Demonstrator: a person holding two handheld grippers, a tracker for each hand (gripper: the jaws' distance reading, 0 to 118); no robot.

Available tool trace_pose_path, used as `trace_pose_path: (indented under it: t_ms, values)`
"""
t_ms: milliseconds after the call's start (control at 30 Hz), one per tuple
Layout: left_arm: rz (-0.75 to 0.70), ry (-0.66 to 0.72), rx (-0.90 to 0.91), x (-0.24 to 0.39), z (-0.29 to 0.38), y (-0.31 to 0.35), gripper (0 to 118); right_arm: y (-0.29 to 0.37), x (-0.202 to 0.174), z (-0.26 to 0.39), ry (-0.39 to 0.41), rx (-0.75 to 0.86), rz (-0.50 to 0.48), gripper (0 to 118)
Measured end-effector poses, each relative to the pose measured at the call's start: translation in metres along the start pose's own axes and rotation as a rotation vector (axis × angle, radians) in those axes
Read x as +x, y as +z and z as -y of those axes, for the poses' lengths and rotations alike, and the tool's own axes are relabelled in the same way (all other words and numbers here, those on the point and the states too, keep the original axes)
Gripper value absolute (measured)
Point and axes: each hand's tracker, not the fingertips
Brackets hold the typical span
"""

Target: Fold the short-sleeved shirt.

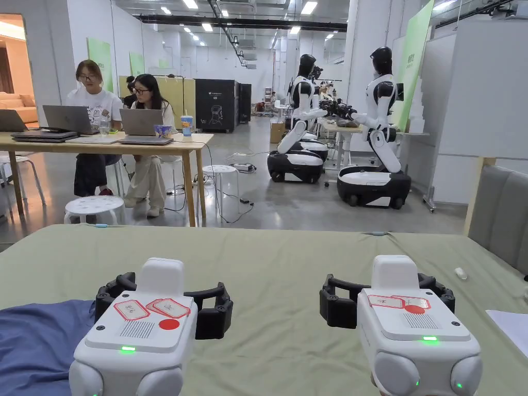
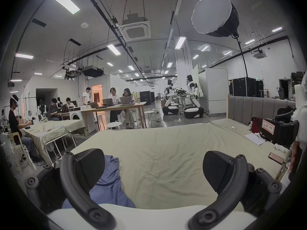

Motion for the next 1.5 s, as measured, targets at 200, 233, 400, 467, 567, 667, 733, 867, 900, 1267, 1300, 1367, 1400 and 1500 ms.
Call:
trace_pose_path:
  t_ms: [200,233,400,467,567,667,733,867,900,1267,1300,1367,1400,1500]
  values:
    - [0.003,-0.006,-0.001,0.0018,0.0002,-0.001,118,0.0011,0.0007,-0.0006,-0.001,-0.004,-0.003,118]
    - [0.003,-0.007,-0.004,0.002,0.0006,-0.0014,118,0.0002,0.0005,-0.0001,0.002,-0.006,-0.002,118]
    - [-0.001,-0.006,-0.013,0.0024,0.0002,-0.0019,118,-0.0001,-0.0011,-0.0002,0.014,-0.016,-0.002,118]
    - [0.001,-0.008,-0.015,0.0022,0.0001,-0.0019,118,0.0001,-0.0012,-0.0004,0.012,-0.015,-0.002,118]
    - [0.003,-0.011,-0.014,0.0026,0.0006,-0.0018,118,-0.001,-0.0011,-0.0002,0.015,-0.016,-0.002,118]
    - [0.003,-0.009,-0.017,0.0025,0.0011,-0.002,118,0.0004,-0.0012,-0.0009,0.013,-0.018,0.001,118]
    - [0.003,-0.008,-0.017,0.0024,0.0009,-0.0016,118,0.0009,-0.0011,-0.0005,0.014,-0.019,0.0,118]
    - [0.003,-0.009,-0.019,0.0024,0.0008,-0.0017,118,0.0006,-0.0012,-0.0001,0.017,-0.025,0.002,118]
    - [0.003,-0.008,-0.019,0.0025,0.0008,-0.0016,118,0.001,-0.001,-0.0001,0.015,-0.025,0.0,118]
    - [0.002,-0.006,-0.028,0.0019,0.0043,-0.0013,118,0.0011,-0.002,0.0023,0.026,-0.034,0.0,118]
    - [0.002,-0.006,-0.027,0.0016,0.0043,-0.001,118,0.0021,-0.0019,0.002,0.025,-0.034,0.002,118]
    - [0.001,-0.006,-0.025,0.0013,0.0037,-0.0005,118,0.0033,-0.0019,0.0016,0.024,-0.032,0.002,118]
    - [-0.001,-0.006,-0.024,0.0013,0.0032,-0.0003,118,0.0036,-0.002,0.0014,0.025,-0.032,0.001,118]
    - [-0.002,-0.009,-0.018,0.0014,0.0021,0.0006,118,0.0035,-0.002,0.0011,0.027,-0.031,0.003,118]
